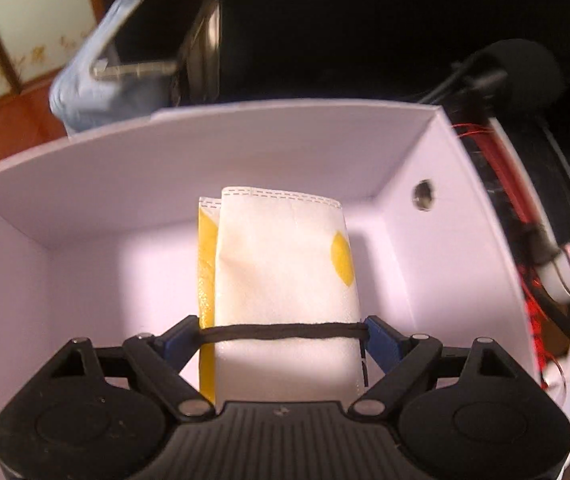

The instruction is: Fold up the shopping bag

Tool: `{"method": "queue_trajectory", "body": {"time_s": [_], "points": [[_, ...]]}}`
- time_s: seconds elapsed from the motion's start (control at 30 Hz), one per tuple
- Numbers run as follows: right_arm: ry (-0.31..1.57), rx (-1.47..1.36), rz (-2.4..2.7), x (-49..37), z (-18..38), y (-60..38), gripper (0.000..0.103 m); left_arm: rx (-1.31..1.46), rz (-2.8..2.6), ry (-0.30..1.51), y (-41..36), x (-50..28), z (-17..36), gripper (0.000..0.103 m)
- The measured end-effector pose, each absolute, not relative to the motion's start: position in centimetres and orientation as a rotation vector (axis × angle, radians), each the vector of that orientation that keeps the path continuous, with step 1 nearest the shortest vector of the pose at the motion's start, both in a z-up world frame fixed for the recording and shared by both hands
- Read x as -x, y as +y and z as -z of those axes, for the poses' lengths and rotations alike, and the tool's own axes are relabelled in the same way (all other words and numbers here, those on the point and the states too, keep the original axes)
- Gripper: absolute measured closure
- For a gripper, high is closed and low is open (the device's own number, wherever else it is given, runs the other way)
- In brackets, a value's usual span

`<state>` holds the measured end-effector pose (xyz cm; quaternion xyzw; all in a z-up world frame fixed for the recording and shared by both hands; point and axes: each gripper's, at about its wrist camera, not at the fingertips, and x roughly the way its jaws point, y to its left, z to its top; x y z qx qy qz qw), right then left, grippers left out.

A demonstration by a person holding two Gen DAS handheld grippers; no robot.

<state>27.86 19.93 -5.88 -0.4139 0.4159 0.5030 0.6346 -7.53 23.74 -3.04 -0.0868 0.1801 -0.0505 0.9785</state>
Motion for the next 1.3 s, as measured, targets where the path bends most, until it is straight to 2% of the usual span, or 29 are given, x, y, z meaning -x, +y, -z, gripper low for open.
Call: {"method": "queue_trajectory", "body": {"time_s": [0.17, 0.27, 0.47, 0.6, 0.7, 0.77, 0.8, 0.83, 1.07, 1.3], "points": [[0.931, 0.983, -1.139, -28.0, 6.9, 20.3, 0.014, 0.159, 0.101, 0.373, 23.3, 7.1, 3.3, 0.001], [0.92, 0.992, -1.128, -27.9, 6.6, 20.2, 0.007, 0.159, 0.106, 0.377, 23.2, 7.0, 3.3, 0.001], [0.883, 1.045, -1.103, -26.7, 5.4, 19.1, 0.007, 0.165, 0.114, 0.376, 23.2, 7.0, 3.6, 0.001], [0.902, 1.074, -1.122, -25.2, 4.8, 17.6, 0.023, 0.172, 0.116, 0.371, 23.3, 7.2, 3.6, 0.001], [0.884, 1.133, -1.091, -24.1, 5.4, 16.9, 0.025, 0.176, 0.113, 0.375, 23.1, 7.0, 3.6, 0.001], [0.874, 1.154, -1.07, -23.8, 5.9, 16.5, 0.039, 0.169, 0.107, 0.378, 22.9, 7.0, 3.7, 0.001], [0.871, 1.155, -1.062, -23.9, 6.0, 16.4, 0.051, 0.167, 0.108, 0.381, 22.8, 7.0, 3.7, 0.0], [0.868, 1.156, -1.054, -23.9, 6.2, 16.3, 0.058, 0.165, 0.11, 0.384, 22.8, 7.0, 3.7, 0.001], [0.788, 1.161, -0.987, -24.8, 6.6, 15.6, 0.065, 0.164, 0.111, 0.39, 22.8, 6.9, 3.9, 0.001], [0.773, 1.17, -0.989, -25.1, 6.9, 14.1, 0.065, 0.181, 0.104, 0.408, 22.9, 6.6, 4.3, 0.001]]}}
